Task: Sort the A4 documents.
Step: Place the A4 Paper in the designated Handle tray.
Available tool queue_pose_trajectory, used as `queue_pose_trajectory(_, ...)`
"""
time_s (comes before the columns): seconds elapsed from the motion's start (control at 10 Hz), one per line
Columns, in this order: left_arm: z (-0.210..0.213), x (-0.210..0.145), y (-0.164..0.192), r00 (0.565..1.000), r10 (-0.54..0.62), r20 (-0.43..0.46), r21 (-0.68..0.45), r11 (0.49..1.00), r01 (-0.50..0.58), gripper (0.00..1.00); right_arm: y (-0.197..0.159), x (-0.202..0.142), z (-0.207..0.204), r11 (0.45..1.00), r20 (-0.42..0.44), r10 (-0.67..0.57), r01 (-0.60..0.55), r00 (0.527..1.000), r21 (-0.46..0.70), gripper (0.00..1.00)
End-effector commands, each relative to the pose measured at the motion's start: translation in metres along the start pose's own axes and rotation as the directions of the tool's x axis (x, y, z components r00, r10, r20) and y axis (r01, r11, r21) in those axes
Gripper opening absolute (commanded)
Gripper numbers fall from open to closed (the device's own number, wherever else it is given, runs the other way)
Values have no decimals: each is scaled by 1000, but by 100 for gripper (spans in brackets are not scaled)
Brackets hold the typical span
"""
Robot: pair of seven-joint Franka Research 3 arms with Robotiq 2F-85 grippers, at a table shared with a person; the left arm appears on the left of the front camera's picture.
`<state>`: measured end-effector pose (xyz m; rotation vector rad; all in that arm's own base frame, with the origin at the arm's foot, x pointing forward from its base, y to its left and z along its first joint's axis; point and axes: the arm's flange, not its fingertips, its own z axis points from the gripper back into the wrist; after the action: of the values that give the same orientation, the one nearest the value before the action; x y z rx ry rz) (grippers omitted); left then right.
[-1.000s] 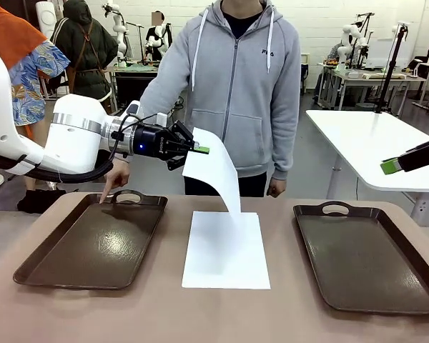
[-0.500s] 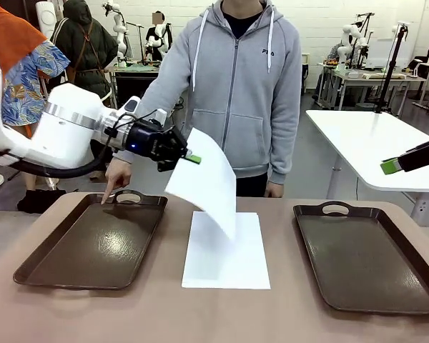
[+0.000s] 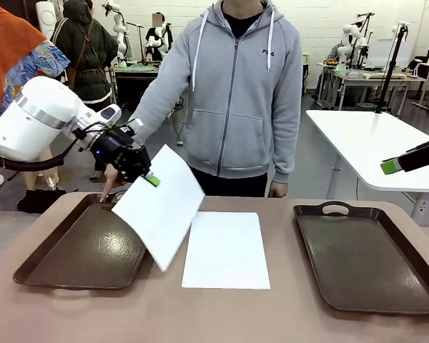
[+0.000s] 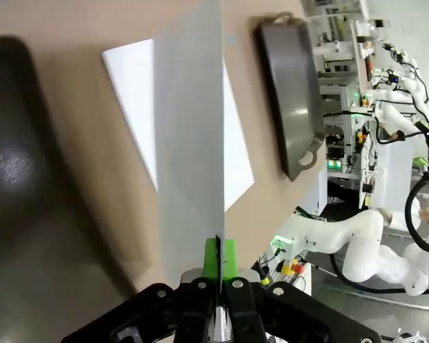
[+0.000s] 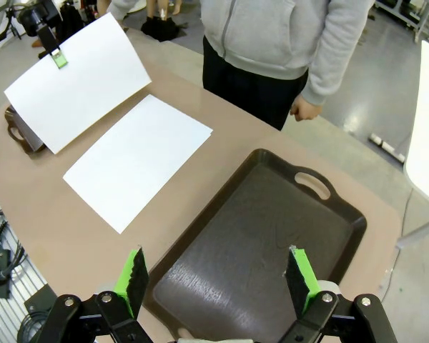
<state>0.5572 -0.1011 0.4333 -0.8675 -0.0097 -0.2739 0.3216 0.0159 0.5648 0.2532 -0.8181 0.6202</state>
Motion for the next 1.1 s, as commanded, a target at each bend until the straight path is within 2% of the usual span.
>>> queue_pose_trajectory(0.0, 10, 4, 10, 997, 69, -43, 32, 997, -68, 1, 0, 0, -2, 1000, 2, -3, 3, 1000, 7, 100)
queue_pose_trajectory(0.3, 27, -4, 41, 988, 151, -35, 68, 987, -148, 1, 0, 0, -2, 1000, 2, -3, 3, 1000, 7, 100)
queue_pose_trajectory(0.5, 36, -4, 61, 981, 192, -8, 173, 967, -188, 1, 0, 0, -2, 1000, 2, -3, 3, 1000, 7, 100)
queue_pose_trajectory(0.6, 39, 1, 68, 983, 185, 11, 233, 955, -182, 1, 0, 0, -2, 1000, 2, -3, 3, 1000, 7, 100)
queue_pose_trajectory(0.8, 35, 7, 65, 992, 129, -13, 312, 943, -118, 1, 0, 0, -2, 1000, 2, -3, 3, 1000, 7, 100)
queue_pose_trajectory(1.0, 30, 12, 70, 991, 130, -21, 371, 922, -113, 1, 0, 0, -2, 1000, 2, -3, 3, 1000, 7, 100)
